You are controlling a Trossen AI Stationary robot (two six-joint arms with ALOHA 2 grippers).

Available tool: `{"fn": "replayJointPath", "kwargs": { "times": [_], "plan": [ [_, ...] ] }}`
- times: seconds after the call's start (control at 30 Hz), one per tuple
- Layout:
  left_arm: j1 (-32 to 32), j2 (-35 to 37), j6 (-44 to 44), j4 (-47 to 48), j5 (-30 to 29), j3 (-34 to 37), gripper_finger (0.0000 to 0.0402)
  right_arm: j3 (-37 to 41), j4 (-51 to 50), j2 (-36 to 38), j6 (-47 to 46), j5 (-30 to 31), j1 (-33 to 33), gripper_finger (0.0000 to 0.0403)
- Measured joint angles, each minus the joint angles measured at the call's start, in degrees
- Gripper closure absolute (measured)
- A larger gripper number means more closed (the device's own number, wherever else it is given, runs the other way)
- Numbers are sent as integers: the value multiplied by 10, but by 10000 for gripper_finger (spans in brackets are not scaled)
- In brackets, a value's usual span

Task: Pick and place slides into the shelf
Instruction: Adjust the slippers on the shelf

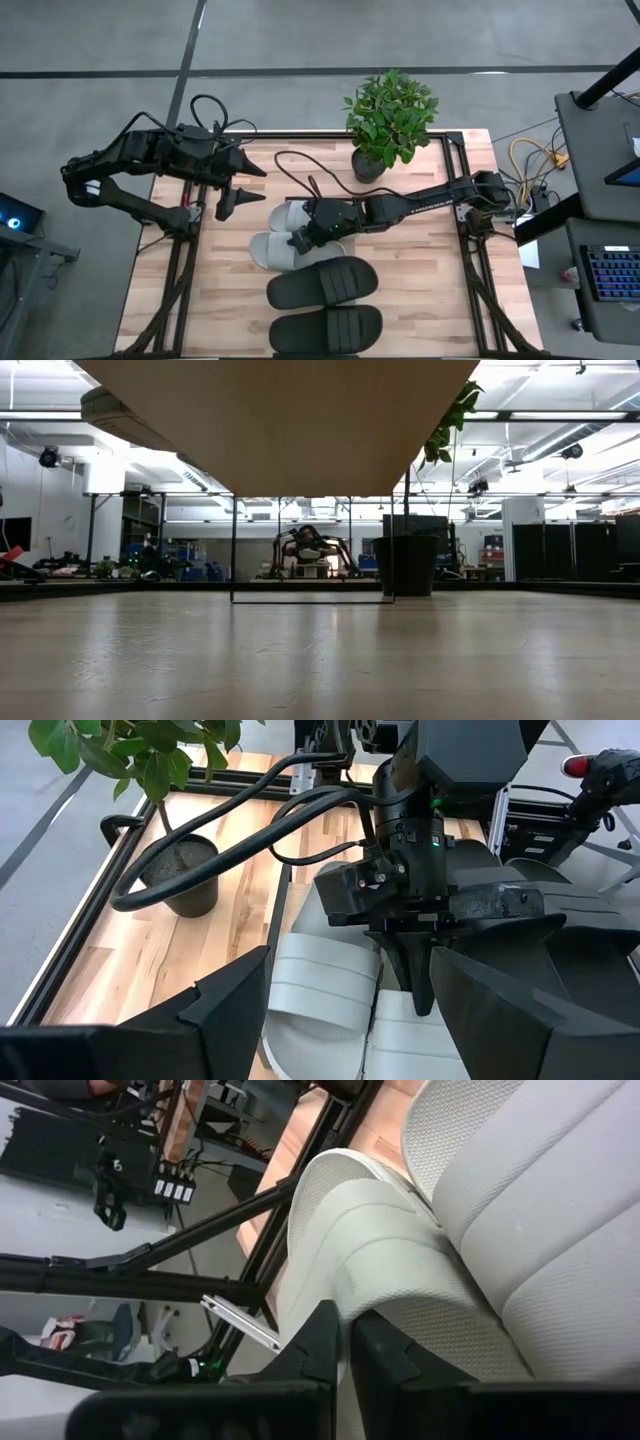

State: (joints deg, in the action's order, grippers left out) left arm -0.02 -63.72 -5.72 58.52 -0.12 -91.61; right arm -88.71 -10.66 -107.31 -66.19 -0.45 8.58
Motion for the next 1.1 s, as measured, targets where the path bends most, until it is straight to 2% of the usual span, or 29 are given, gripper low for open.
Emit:
{"fn": "replayJointPath", "kwargs": {
  "times": [0.93,1.1],
  "plan": [
    [0,0,0,0,0,0,143,-1,35,-1,22,-15,-5,389],
    [0,0,0,0,3,0,143,-1,35,-1,23,-22,-5,348]
  ]
}}
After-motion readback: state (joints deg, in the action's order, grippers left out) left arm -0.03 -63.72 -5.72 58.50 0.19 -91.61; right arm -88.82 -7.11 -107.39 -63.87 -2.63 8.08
